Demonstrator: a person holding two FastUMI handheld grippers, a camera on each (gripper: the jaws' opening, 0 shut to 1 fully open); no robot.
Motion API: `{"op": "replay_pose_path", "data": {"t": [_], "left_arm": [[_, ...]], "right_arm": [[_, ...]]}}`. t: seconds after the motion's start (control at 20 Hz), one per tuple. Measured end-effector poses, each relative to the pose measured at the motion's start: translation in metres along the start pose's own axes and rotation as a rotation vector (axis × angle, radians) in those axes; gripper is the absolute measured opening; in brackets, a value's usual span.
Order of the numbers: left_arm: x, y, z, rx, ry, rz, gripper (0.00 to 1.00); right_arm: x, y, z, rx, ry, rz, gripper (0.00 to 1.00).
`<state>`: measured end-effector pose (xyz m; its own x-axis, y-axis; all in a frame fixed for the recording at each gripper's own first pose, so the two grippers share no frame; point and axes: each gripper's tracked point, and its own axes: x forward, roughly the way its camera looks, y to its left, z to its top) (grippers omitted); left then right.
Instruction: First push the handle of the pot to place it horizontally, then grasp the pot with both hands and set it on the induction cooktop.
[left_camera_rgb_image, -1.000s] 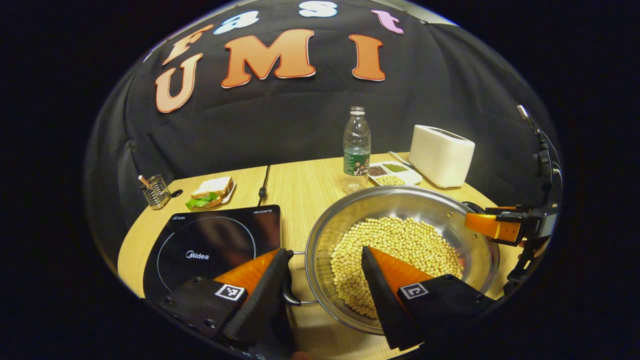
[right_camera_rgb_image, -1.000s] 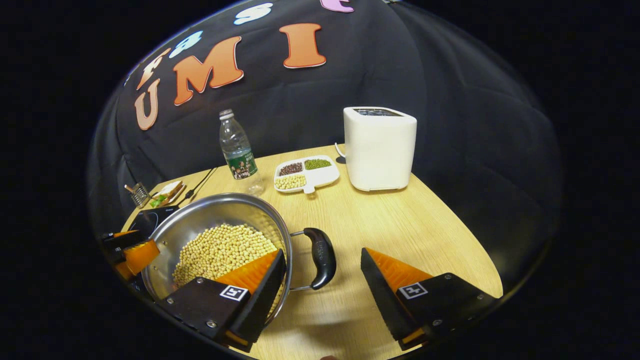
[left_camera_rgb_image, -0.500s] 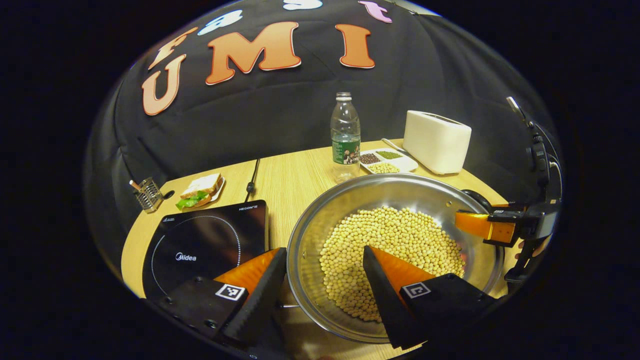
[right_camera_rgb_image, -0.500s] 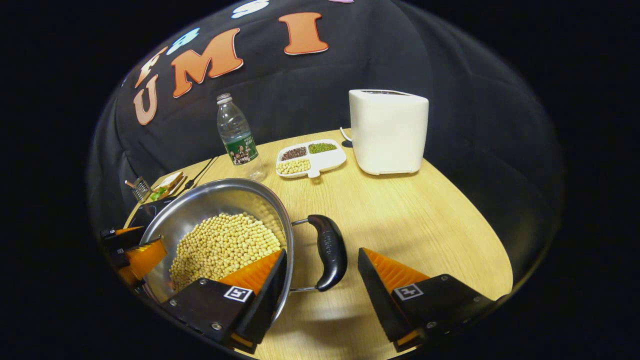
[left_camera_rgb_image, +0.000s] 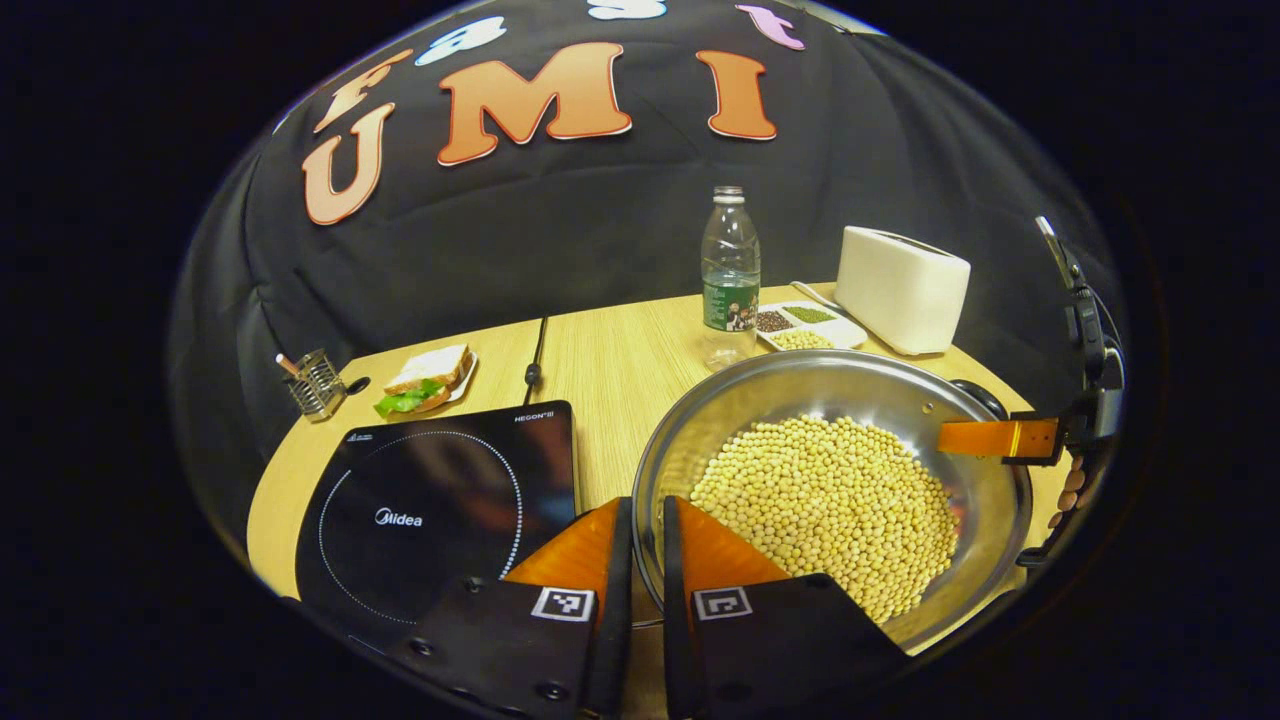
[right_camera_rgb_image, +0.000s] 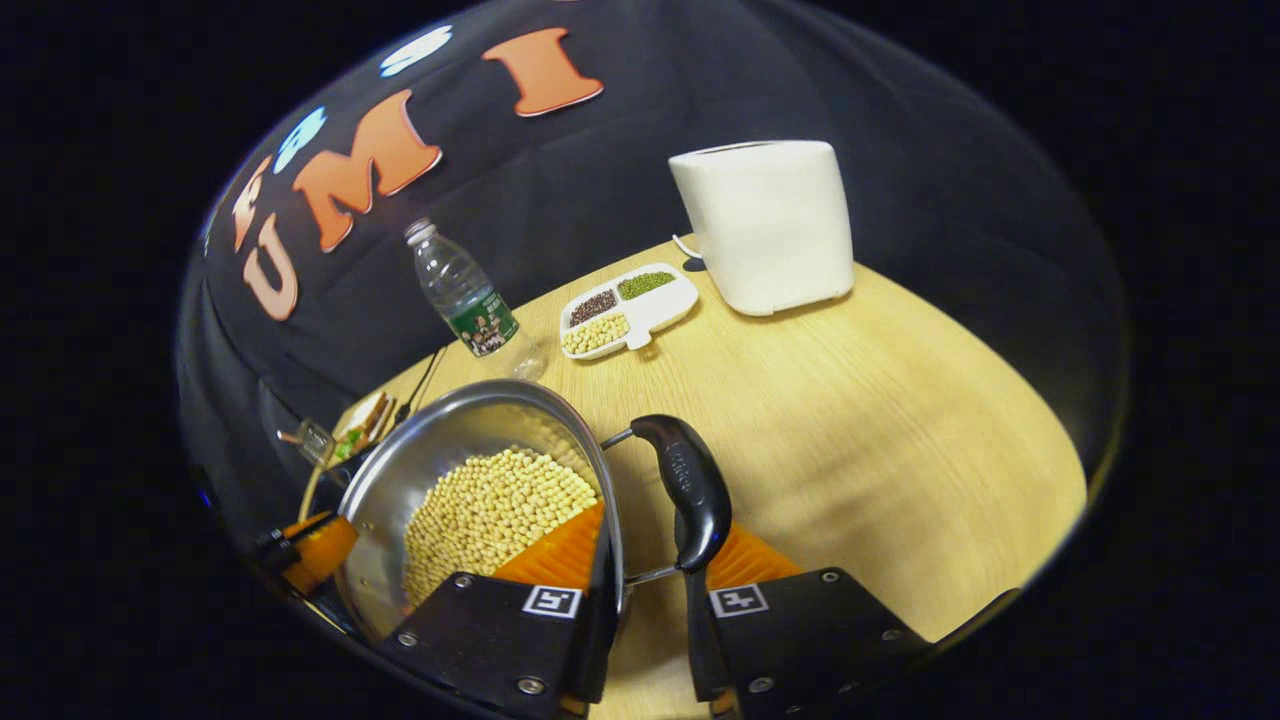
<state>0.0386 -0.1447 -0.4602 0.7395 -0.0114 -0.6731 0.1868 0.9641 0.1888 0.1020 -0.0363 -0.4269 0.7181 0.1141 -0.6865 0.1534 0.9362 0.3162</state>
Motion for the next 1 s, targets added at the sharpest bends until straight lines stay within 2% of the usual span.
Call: {"op": "replay_pose_path", "data": {"t": [0.05,0.15,0.2,0.3,0.35,0.4,0.45,0.5,0.6,0.65,0.7,0.75,0.85,0.9,1.0], "left_arm": [[0.001,0.000,-0.001,0.016,0.008,0.003,0.22],[-0.004,-0.002,0.001,0.036,0.018,0.002,0.22],[-0.005,-0.002,-0.002,0.035,0.025,-0.005,0.22],[-0.012,0.000,-0.002,0.002,0.022,-0.024,0.25],[-0.017,0.003,0.001,-0.016,0.006,-0.030,0.22],[-0.022,0.010,0.008,-0.019,-0.018,-0.022,0.28],[-0.026,0.018,0.017,-0.009,-0.050,-0.011,0.39],[-0.030,0.023,0.024,0.003,-0.080,-0.005,0.58],[-0.034,0.031,0.028,-0.011,-0.098,0.001,0.89],[-0.033,0.030,0.027,-0.033,-0.097,-0.016,0.93],[-0.034,0.028,0.024,-0.045,-0.080,-0.028,1.00],[-0.034,0.030,0.019,-0.050,-0.061,-0.030,1.00],[-0.028,0.031,0.012,-0.077,-0.037,-0.029,0.96],[-0.025,0.031,0.009,-0.087,-0.024,-0.030,1.00],[-0.020,0.031,-0.004,-0.095,0.031,-0.028,1.00]], "right_arm": [[0.001,0.000,-0.001,0.006,0.001,0.004,0.29],[0.002,0.004,0.002,-0.005,0.001,0.007,0.27],[0.006,0.003,0.000,-0.012,-0.007,0.005,0.22],[0.006,0.004,0.001,-0.011,-0.005,0.023,0.22],[0.006,0.004,0.002,-0.013,-0.007,0.030,0.22],[0.006,0.002,0.004,-0.034,-0.023,0.025,0.24],[0.005,-0.001,0.005,-0.077,-0.033,0.006,0.29],[0.005,-0.004,0.006,-0.136,-0.056,-0.014,0.32],[-0.004,-0.012,0.022,-0.280,-0.127,-0.077,0.47],[-0.008,-0.013,0.035,-0.344,-0.181,-0.102,0.64],[-0.014,-0.011,0.046,-0.390,-0.223,-0.108,0.70],[-0.016,-0.008,0.053,-0.418,-0.249,-0.107,0.80],[-0.011,-0.007,0.051,-0.431,-0.219,-0.085,0.87],[-0.006,-0.009,0.046,-0.426,-0.189,-0.081,0.88],[0.007,-0.013,0.039,-0.421,-0.143,-0.080,0.89]]}}
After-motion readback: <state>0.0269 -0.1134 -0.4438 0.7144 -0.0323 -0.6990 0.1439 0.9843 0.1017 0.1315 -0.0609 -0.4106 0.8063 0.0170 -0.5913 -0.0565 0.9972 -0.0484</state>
